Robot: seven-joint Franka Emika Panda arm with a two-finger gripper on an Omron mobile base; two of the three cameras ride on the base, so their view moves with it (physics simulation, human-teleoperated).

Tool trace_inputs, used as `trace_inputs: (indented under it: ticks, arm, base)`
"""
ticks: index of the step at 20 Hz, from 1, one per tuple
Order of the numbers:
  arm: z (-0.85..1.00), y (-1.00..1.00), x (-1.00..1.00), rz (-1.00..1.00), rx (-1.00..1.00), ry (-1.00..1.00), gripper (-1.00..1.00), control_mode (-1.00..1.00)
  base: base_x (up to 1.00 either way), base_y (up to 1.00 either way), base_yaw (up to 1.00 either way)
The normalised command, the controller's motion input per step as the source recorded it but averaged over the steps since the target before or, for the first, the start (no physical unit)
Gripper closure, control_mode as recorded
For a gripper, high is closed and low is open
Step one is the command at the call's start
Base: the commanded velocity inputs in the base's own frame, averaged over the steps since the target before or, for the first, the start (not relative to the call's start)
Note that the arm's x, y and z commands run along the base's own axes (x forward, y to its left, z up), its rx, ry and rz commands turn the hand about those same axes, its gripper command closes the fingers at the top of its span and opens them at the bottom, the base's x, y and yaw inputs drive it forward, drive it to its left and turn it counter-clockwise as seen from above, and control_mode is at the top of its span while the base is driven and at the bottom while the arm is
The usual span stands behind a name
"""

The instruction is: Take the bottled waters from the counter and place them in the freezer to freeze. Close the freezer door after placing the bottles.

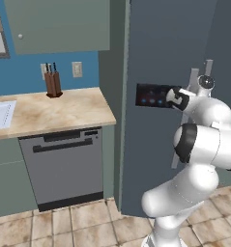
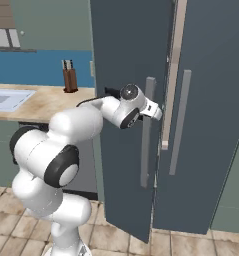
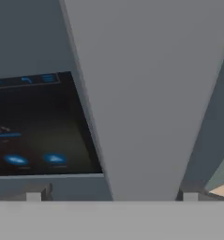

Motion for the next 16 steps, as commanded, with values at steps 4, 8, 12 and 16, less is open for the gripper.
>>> trace_inputs:
  ticks: [4, 8, 12, 16]
  arm:
    - [0.05, -0.29, 0.56, 0.18, -0.02, -0.14, -1.00, -1.00]
    - [0.18, -0.20, 0.41, 0.21, 0.00, -0.07, -1.00, -1.00]
    - [0.06, -0.05, 0.44, 0.14, -0.01, -0.06, -1.00, -1.00]
    - [0.14, 0.00, 0.43, 0.09, -0.08, 0.00, -1.00, -1.00]
  base:
    - [0.00, 0.00, 0.00]
    - [0.00, 0.00, 0.00]
    - [0.00, 0.00, 0.00]
    - [0.00, 0.00, 0.00]
